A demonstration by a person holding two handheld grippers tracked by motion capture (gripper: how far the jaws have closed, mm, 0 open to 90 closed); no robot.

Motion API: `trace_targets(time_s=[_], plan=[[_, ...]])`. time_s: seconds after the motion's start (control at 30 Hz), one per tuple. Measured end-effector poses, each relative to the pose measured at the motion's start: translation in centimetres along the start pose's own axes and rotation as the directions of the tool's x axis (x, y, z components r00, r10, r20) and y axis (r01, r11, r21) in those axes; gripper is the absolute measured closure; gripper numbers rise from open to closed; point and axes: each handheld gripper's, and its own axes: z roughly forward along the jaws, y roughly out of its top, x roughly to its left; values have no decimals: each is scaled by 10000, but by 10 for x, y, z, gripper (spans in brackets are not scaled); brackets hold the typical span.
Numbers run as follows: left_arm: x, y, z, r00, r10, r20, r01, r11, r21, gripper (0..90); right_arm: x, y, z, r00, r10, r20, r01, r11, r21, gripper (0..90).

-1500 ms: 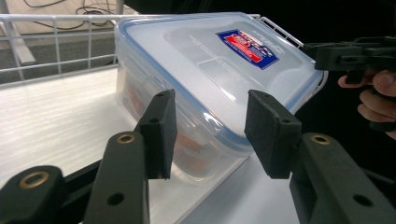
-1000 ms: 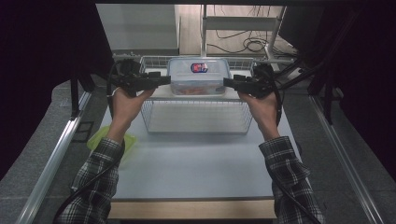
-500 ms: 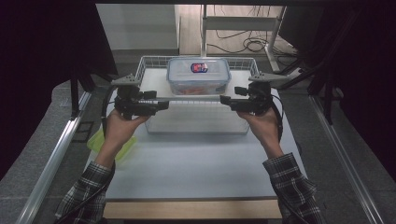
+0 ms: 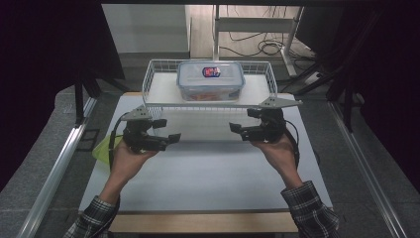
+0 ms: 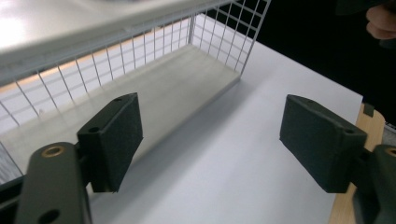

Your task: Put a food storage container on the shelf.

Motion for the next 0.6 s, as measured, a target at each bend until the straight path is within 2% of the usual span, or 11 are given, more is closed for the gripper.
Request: trace_targets(time_s=[0.2,0.5,0.6], plan=[[-9,-18,-2,9999,81,-110,-80,9999,149,158,10,-19,-3,9996,-273,29,273,9995,147,107],[-19,-44,-3,9997,-63,-242,72,9993,373,79,15,-45,-10,10000,-52,-4,52,9999,130,71],[-21,-54,-2,9998,-173,-137,179,9988,462,67,16,-54,-12,10000,-84,-5,84,9999,130,58]])
